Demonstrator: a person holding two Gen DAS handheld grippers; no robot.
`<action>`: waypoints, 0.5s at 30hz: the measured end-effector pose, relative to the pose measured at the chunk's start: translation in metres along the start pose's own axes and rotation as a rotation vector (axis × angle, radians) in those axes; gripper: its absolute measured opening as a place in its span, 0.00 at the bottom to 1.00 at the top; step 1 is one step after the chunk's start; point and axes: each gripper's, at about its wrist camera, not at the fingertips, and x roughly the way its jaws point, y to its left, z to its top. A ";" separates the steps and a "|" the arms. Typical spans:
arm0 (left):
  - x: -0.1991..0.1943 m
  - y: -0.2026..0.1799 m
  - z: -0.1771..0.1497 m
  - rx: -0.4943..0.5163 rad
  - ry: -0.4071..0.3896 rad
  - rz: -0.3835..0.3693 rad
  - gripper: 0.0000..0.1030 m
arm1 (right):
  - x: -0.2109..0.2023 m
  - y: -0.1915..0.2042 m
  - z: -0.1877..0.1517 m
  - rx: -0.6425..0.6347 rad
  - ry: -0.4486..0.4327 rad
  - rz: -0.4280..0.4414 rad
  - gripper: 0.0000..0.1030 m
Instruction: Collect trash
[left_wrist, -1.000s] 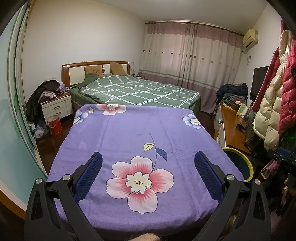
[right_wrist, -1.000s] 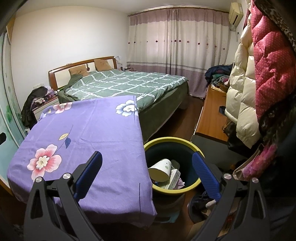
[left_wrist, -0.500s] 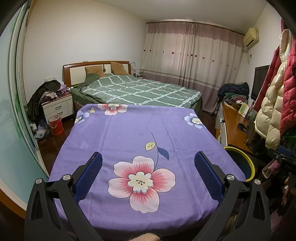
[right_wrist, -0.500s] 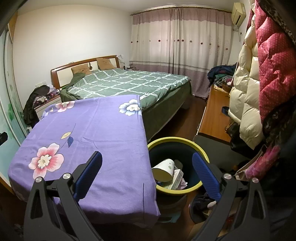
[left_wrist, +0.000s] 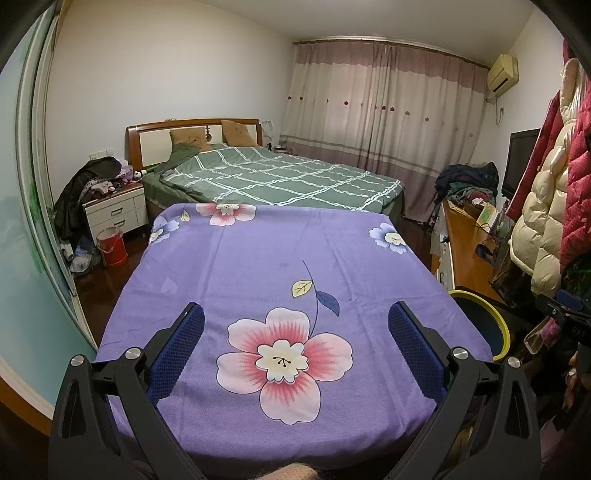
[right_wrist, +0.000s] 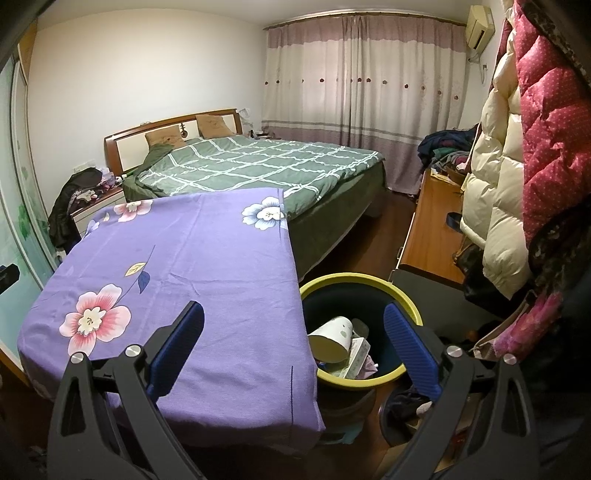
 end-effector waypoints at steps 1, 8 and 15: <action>0.000 0.000 0.000 -0.001 0.000 0.000 0.95 | 0.000 0.000 0.000 0.000 0.000 0.001 0.91; 0.000 0.000 0.000 -0.001 0.001 0.000 0.95 | 0.001 0.000 0.000 -0.001 0.000 0.002 0.90; 0.001 0.000 -0.001 0.000 0.002 -0.001 0.95 | 0.001 0.000 0.000 0.000 0.001 0.002 0.90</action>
